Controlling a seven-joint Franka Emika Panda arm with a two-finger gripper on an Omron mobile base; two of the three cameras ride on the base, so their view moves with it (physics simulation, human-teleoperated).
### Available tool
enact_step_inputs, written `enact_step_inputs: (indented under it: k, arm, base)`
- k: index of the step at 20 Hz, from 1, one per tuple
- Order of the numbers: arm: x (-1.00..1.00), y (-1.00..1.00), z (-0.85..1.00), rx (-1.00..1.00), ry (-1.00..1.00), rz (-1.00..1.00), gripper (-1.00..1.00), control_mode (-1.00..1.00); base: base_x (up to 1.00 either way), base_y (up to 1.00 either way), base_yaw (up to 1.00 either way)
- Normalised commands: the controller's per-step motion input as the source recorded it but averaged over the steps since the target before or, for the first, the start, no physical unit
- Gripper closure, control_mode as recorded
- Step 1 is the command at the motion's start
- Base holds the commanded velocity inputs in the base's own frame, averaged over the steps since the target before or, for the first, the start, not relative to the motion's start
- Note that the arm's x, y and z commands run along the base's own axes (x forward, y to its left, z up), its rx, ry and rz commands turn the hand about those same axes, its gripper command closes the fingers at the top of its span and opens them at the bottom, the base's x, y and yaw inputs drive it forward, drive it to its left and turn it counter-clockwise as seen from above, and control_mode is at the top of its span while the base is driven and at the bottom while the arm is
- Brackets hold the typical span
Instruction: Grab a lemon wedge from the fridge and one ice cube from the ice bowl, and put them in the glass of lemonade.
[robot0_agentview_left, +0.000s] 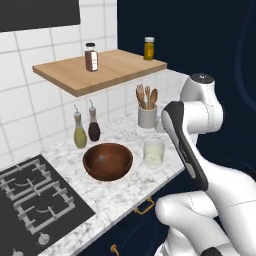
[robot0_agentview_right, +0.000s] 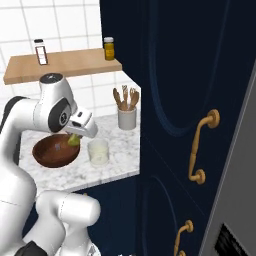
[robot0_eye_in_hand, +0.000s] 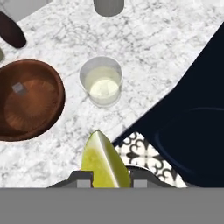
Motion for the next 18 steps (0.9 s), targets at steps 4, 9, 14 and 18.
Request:
enact_step_inputs:
  k: [4, 9, 14, 18]
  arm:
    - [0.46, 0.01, -0.55, 0.0, 0.0, 0.01, 1.0, -1.0]
    - [0.19, 0.14, -0.43, 0.0, 0.0, 0.0, 1.0, -1.0]
    - [0.09, 0.04, -0.21, 0.0, 0.0, 0.0, 1.0, -1.0]
    - [0.2, 0.0, -0.15, 0.0, 0.0, 0.0, 1.0, -1.0]
  base:
    - [0.0, 0.0, 0.0]
    - [0.0, 0.0, 0.0]
    - [0.0, 0.0, 0.0]
    - [0.0, 0.0, 0.0]
